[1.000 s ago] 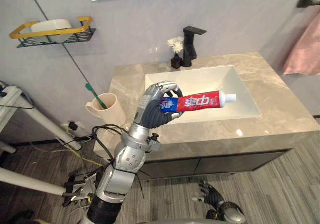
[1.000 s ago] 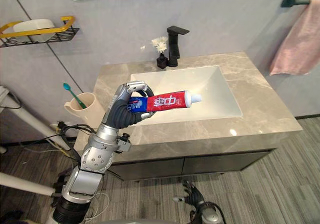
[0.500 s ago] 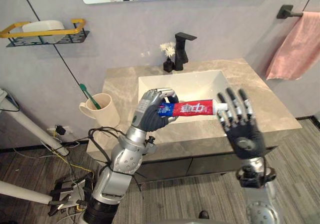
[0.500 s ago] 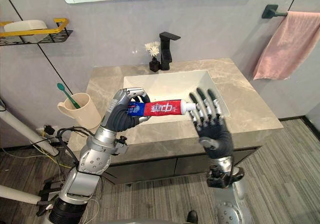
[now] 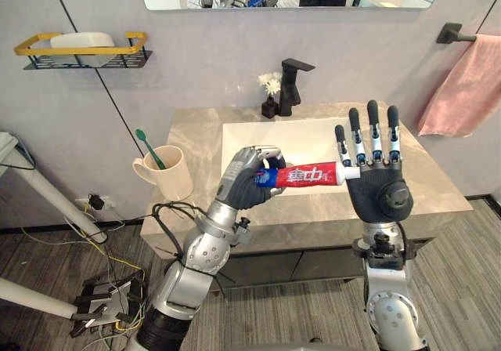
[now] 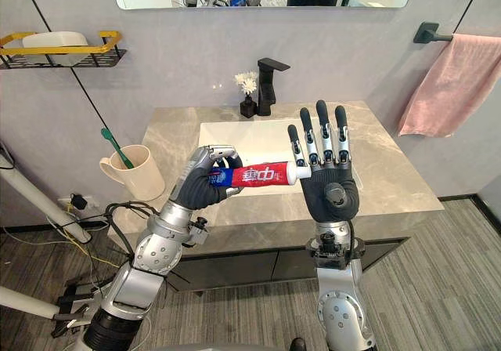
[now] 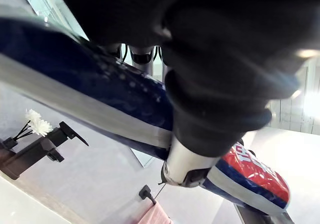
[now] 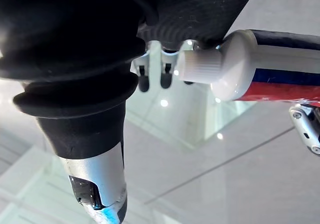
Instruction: Organize washtable
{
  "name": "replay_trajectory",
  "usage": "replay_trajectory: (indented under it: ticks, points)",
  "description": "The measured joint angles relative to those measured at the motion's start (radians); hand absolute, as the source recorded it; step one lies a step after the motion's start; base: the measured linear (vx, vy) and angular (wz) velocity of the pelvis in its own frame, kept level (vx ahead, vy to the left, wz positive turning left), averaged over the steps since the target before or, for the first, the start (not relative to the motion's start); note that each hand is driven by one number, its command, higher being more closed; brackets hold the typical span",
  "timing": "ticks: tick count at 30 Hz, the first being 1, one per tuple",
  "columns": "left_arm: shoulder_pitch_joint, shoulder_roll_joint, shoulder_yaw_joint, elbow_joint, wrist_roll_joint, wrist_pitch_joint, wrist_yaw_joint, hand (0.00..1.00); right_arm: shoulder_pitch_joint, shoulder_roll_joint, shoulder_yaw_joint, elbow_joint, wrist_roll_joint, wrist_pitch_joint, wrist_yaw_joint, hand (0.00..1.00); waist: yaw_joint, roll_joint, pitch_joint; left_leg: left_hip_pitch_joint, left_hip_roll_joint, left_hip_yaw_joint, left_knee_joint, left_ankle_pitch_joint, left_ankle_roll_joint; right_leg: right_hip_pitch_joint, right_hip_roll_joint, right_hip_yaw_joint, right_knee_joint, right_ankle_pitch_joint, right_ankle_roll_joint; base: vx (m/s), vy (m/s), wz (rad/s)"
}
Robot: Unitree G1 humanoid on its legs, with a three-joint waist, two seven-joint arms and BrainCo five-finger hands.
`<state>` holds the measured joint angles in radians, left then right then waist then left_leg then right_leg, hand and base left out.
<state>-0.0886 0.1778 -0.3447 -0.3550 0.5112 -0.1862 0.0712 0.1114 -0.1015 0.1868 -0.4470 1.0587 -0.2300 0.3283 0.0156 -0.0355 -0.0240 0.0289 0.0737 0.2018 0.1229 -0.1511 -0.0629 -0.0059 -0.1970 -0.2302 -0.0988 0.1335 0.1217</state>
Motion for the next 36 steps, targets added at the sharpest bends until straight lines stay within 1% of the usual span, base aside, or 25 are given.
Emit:
replay_trajectory:
  ticks: [2,4,6,10,12,13,14,16,18,20,24,27,29,36]
  points:
    - [0.000,-0.007,-0.033,0.000,-0.002,-0.001,-0.001,1.00,-0.001,0.000,0.020,0.029,-0.029,0.000,-0.009,0.00,0.000,-0.004,-0.003,-0.004,0.000,-0.009,0.000,0.001,0.000,0.001,0.000,-0.010,0.000,-0.002,0.000,-0.01,-0.016,0.10]
    - [0.000,-0.014,-0.043,0.000,-0.004,-0.005,-0.002,1.00,-0.001,0.010,0.015,0.040,-0.054,0.000,-0.027,0.00,0.001,-0.006,-0.004,-0.008,0.000,-0.014,0.000,0.001,0.000,0.000,-0.001,-0.015,0.000,-0.002,0.000,-0.01,-0.014,0.08]
    - [0.000,-0.017,-0.040,0.000,-0.015,-0.010,-0.002,1.00,-0.001,0.013,-0.004,0.040,-0.065,0.000,-0.029,0.00,0.001,-0.006,-0.005,-0.009,-0.001,-0.017,0.000,0.001,0.000,0.001,-0.002,-0.017,0.000,-0.002,0.000,-0.01,-0.009,0.06]
    - [0.000,-0.017,-0.036,0.003,-0.027,-0.010,-0.002,1.00,0.000,0.013,-0.083,0.042,-0.103,-0.003,-0.045,0.00,0.001,-0.007,-0.005,-0.014,-0.004,-0.024,-0.001,0.003,0.003,0.001,-0.005,-0.025,0.000,-0.002,0.000,-0.01,-0.006,0.06]
    - [0.001,-0.017,-0.033,0.003,-0.029,-0.012,-0.005,1.00,0.010,0.011,-0.128,0.042,-0.181,-0.002,-0.054,0.00,0.000,-0.007,-0.005,-0.014,-0.004,-0.024,-0.002,0.003,0.003,0.001,-0.005,-0.024,0.000,-0.002,0.000,0.00,0.000,0.00]
    - [0.001,-0.017,-0.032,0.003,-0.029,-0.013,-0.005,1.00,0.013,0.010,-0.138,0.043,-0.203,-0.001,-0.059,0.00,0.000,-0.007,-0.005,-0.014,-0.004,-0.023,-0.002,0.003,0.003,0.001,-0.005,-0.024,0.000,-0.002,0.000,-0.03,-0.019,-0.02]
    - [0.001,-0.017,-0.030,0.003,-0.029,-0.016,-0.006,1.00,0.015,0.004,-0.152,0.043,-0.264,0.000,-0.064,0.00,-0.001,-0.007,-0.005,-0.013,-0.004,-0.022,-0.002,0.004,0.003,0.000,-0.005,-0.023,0.000,-0.002,0.000,0.00,0.000,0.00]
    - [0.001,-0.017,-0.029,0.003,-0.029,-0.017,-0.007,1.00,0.018,-0.006,-0.166,0.043,-0.322,0.000,-0.063,0.00,-0.002,-0.007,-0.005,-0.011,-0.004,-0.019,-0.003,0.004,0.003,0.000,-0.005,-0.020,0.000,-0.002,0.000,-0.03,-0.016,-0.05]
    - [0.002,-0.018,-0.028,0.003,-0.029,-0.018,-0.009,1.00,0.019,-0.008,-0.175,0.043,-0.344,0.001,-0.062,0.00,-0.002,-0.007,-0.005,-0.010,-0.004,-0.018,-0.003,0.004,0.003,0.000,-0.005,-0.018,0.000,-0.002,0.000,-0.04,-0.019,-0.04]
    - [0.009,-0.018,-0.011,0.003,-0.029,-0.019,-0.025,1.00,0.026,-0.007,-0.181,0.043,-0.379,0.001,-0.062,0.00,-0.002,-0.008,-0.006,-0.007,-0.004,-0.013,-0.003,0.004,0.003,0.000,-0.005,-0.015,0.000,-0.002,0.000,-0.03,-0.015,-0.04]
    - [0.020,-0.019,0.002,0.003,-0.029,-0.019,-0.027,1.00,0.027,-0.006,-0.181,0.067,-0.411,0.001,-0.061,0.00,-0.001,-0.012,-0.009,-0.007,-0.004,-0.012,-0.004,0.004,0.003,-0.001,-0.005,-0.015,0.000,-0.002,0.001,-0.01,-0.004,0.00]
    - [0.032,-0.018,0.002,0.003,-0.029,-0.019,-0.034,1.00,0.027,-0.006,-0.180,0.072,-0.423,0.014,-0.042,0.00,-0.001,-0.016,-0.011,-0.009,-0.004,-0.012,-0.004,0.004,0.003,-0.002,-0.005,-0.015,0.000,-0.002,0.001,0.00,0.000,0.00]
    - [0.032,-0.019,0.002,0.003,-0.029,-0.019,-0.042,1.00,0.026,-0.005,-0.176,0.071,-0.424,0.019,-0.020,0.00,-0.001,-0.020,-0.014,-0.010,-0.004,-0.013,-0.004,0.004,0.003,-0.003,-0.005,-0.016,0.000,-0.002,0.001,0.00,0.000,0.00]
    - [0.032,-0.019,0.001,0.003,-0.029,-0.019,-0.049,1.00,0.022,-0.005,-0.130,0.072,-0.424,0.023,-0.015,0.00,-0.001,-0.026,-0.018,-0.016,-0.004,-0.013,-0.004,0.004,0.003,-0.009,-0.005,-0.015,0.000,-0.002,0.001,0.00,0.000,0.00]
